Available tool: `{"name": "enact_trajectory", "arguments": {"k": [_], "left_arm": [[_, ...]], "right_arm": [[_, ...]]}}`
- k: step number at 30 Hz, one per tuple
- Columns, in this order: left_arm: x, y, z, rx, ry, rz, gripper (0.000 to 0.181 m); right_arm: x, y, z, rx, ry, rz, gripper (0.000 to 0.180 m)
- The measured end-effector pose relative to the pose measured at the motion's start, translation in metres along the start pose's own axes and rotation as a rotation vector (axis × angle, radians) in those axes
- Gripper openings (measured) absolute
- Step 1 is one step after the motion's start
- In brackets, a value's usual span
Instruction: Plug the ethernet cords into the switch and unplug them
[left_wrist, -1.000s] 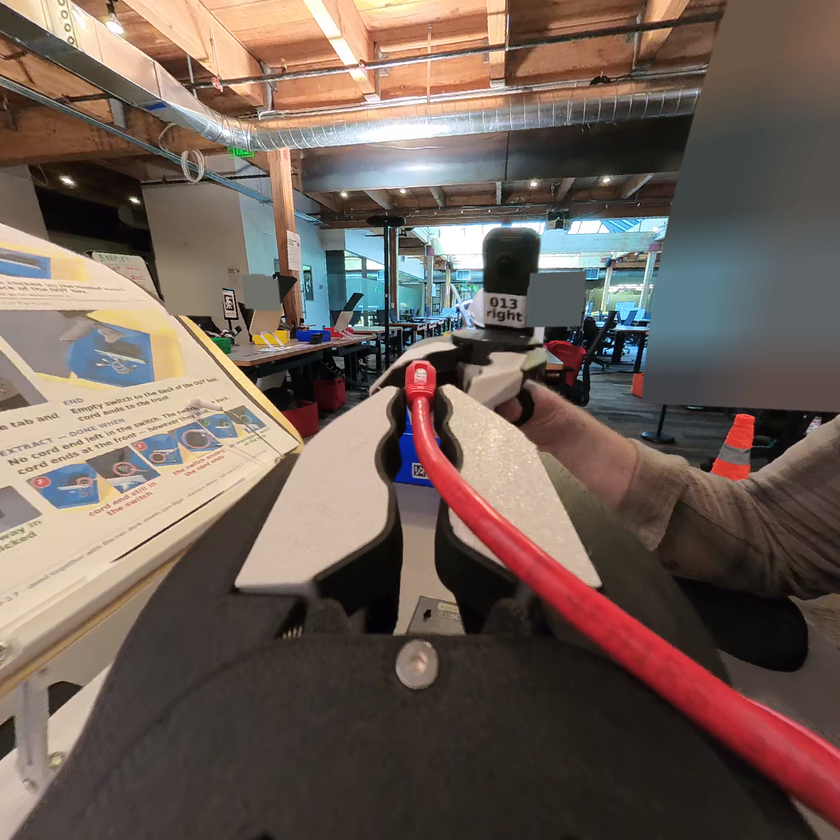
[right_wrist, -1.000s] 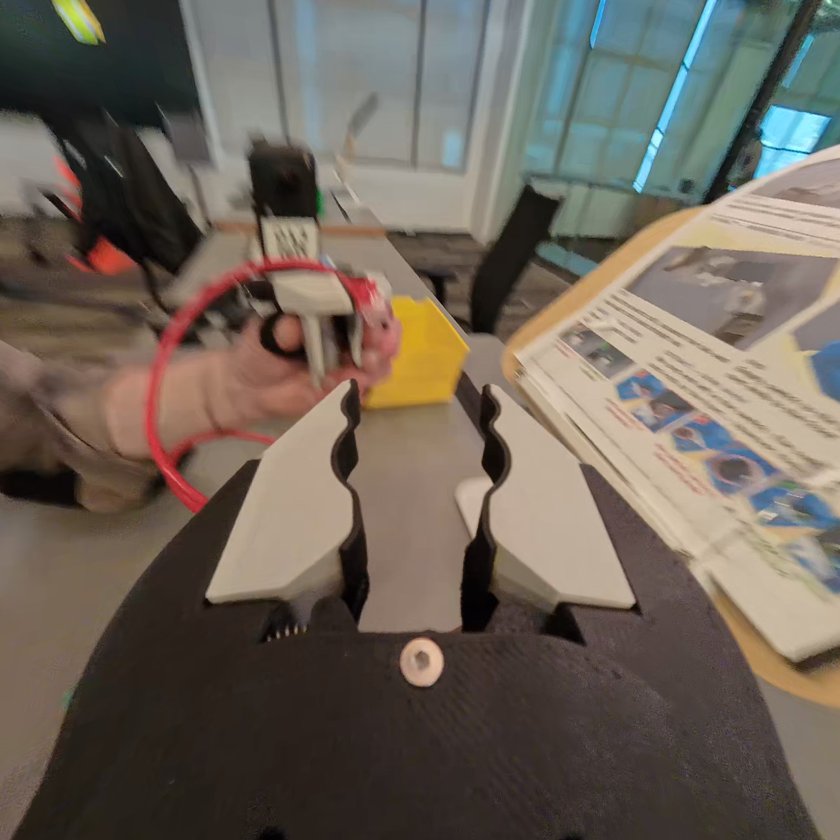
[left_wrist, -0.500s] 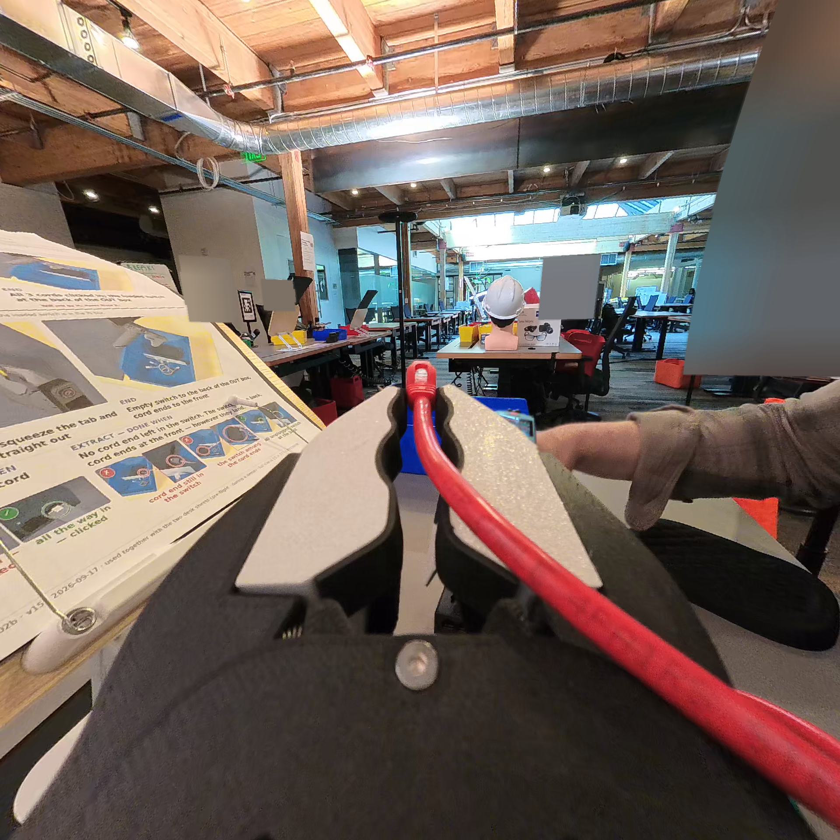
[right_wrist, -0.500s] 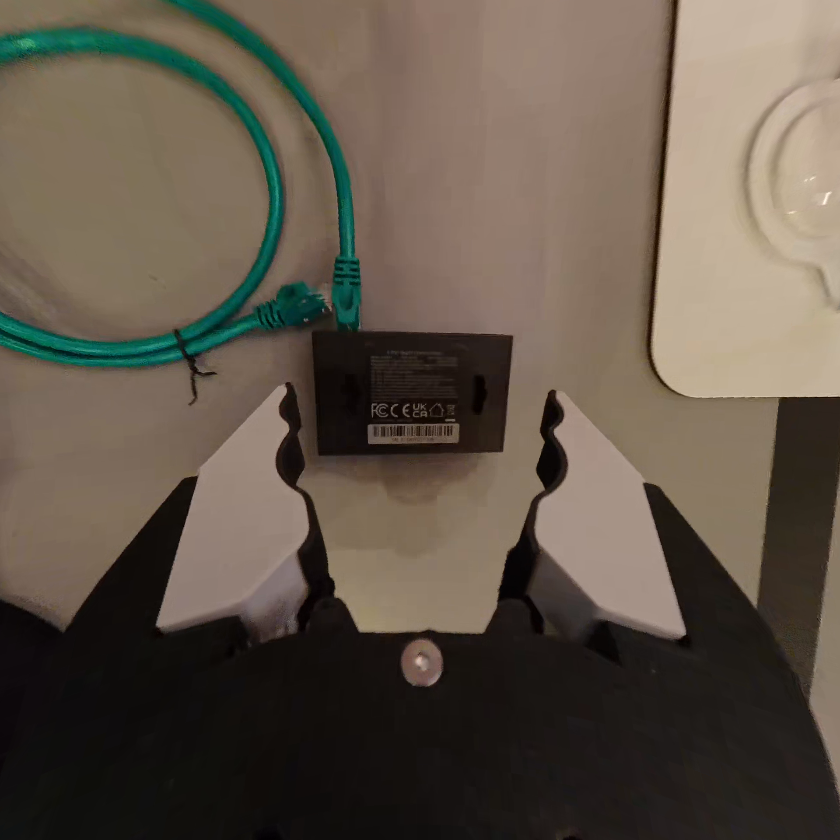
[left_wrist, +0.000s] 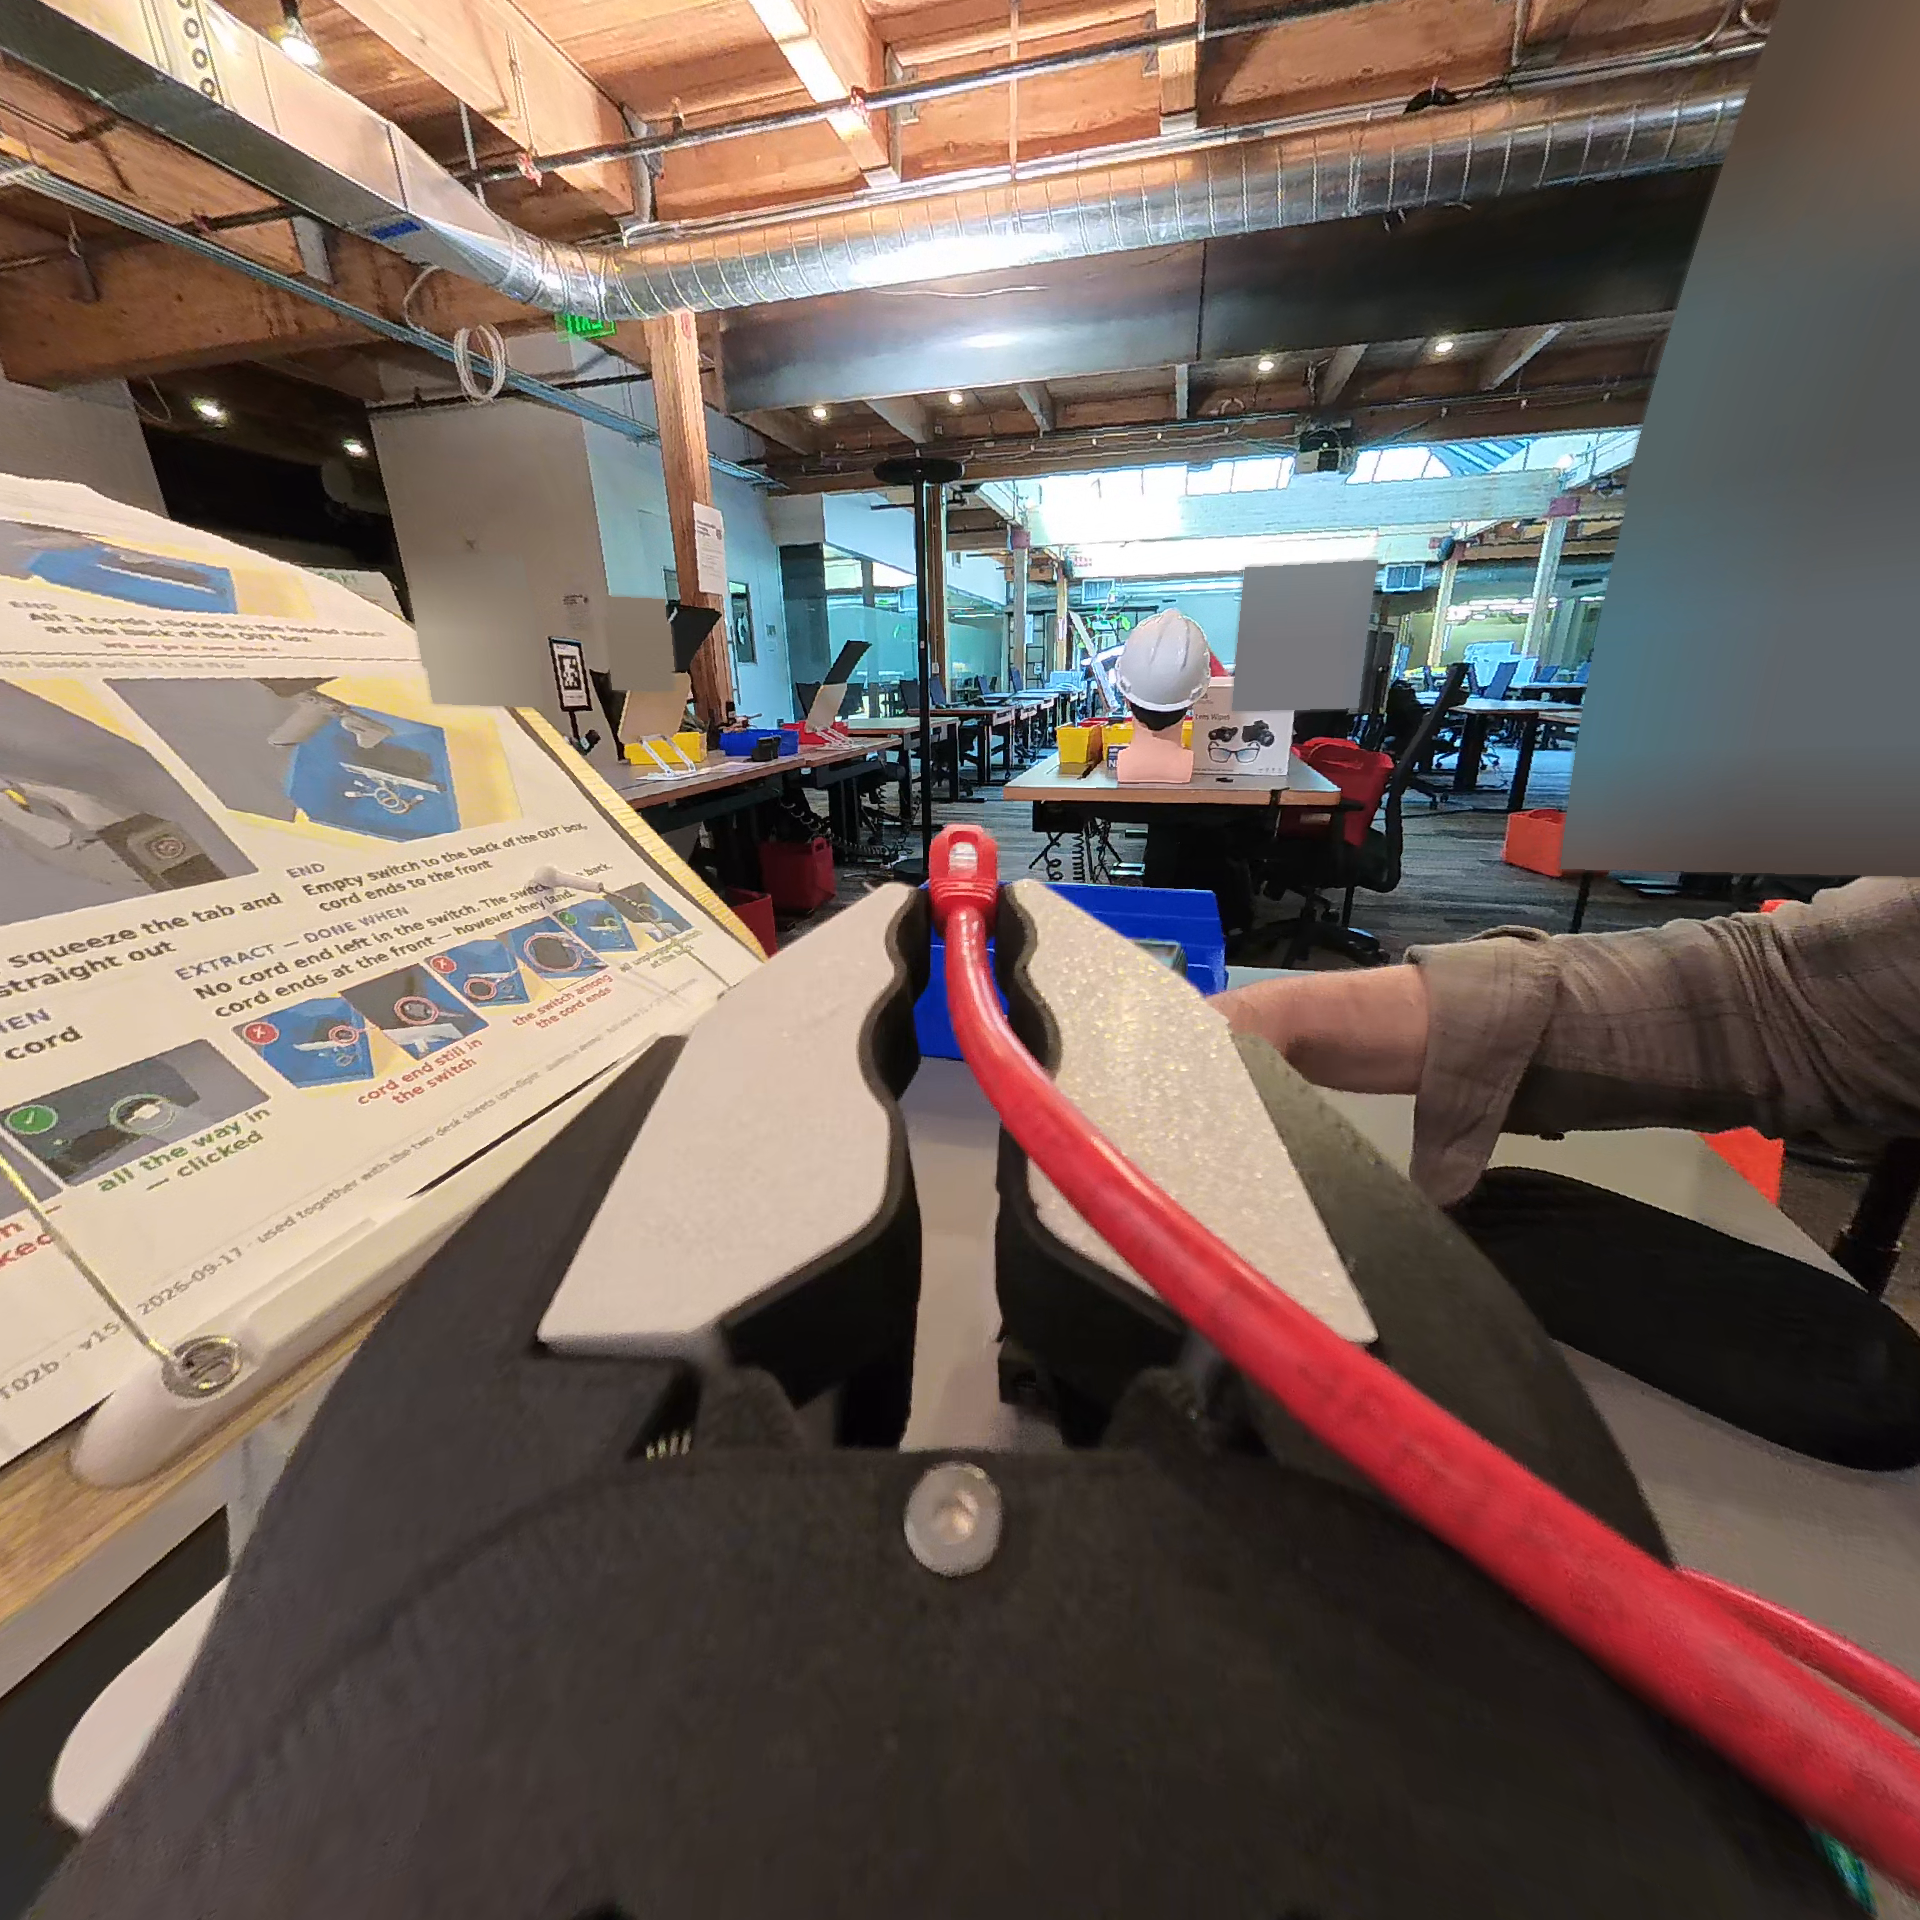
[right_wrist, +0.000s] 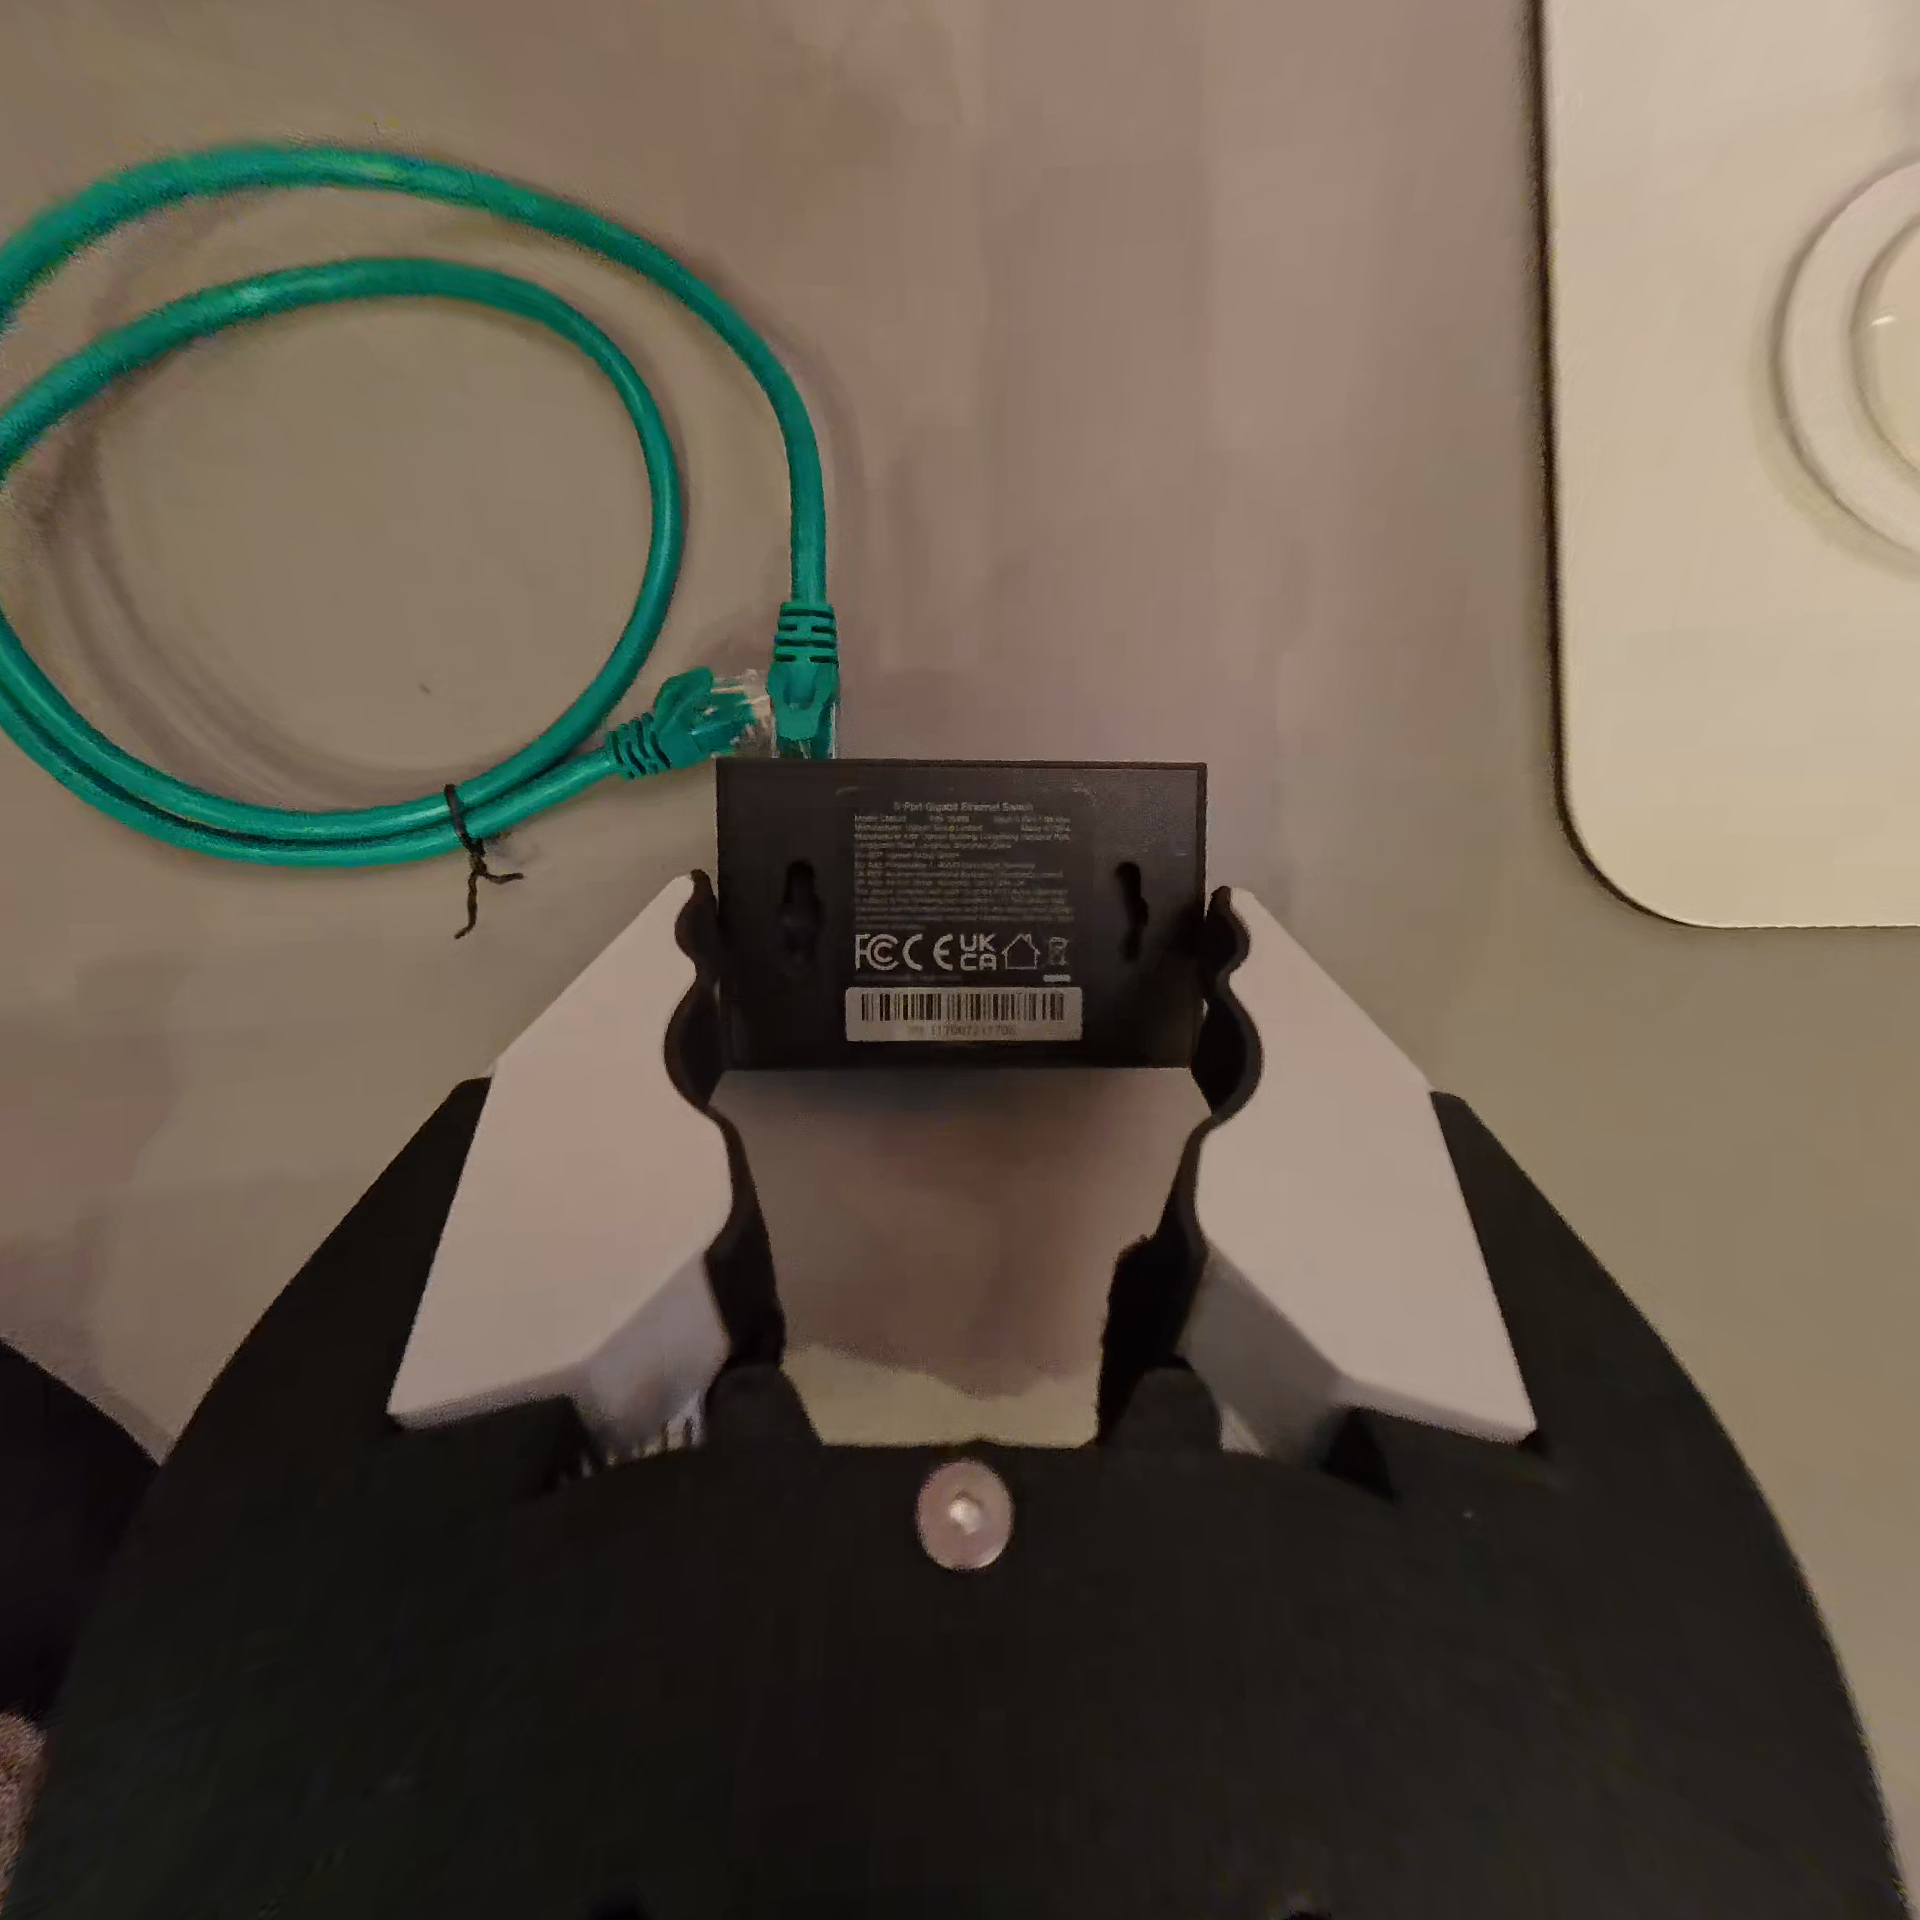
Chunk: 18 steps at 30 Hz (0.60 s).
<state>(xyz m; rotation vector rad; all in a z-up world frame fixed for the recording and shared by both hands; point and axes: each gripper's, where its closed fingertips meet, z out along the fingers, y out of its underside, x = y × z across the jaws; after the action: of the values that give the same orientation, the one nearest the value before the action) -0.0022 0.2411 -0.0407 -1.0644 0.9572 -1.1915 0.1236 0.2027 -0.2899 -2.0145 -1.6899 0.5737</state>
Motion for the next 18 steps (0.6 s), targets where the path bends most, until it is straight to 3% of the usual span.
{"name": "enact_trajectory", "arguments": {"k": [1,11,18], "left_arm": [[-0.001,0.0,-0.001,-0.001,-0.004,0.002,0.012],[-0.017,0.005,-0.01,-0.025,-0.049,0.012,0.012],[-0.013,0.048,0.008,-0.132,-0.024,0.001,0.012]], "right_arm": [[0.001,-0.002,-0.004,0.033,0.0,0.011,0.09],[-0.007,-0.033,-0.076,0.246,0.055,-0.033,0.09],[-0.026,-0.071,-0.122,0.348,0.07,-0.11,0.089]]}}
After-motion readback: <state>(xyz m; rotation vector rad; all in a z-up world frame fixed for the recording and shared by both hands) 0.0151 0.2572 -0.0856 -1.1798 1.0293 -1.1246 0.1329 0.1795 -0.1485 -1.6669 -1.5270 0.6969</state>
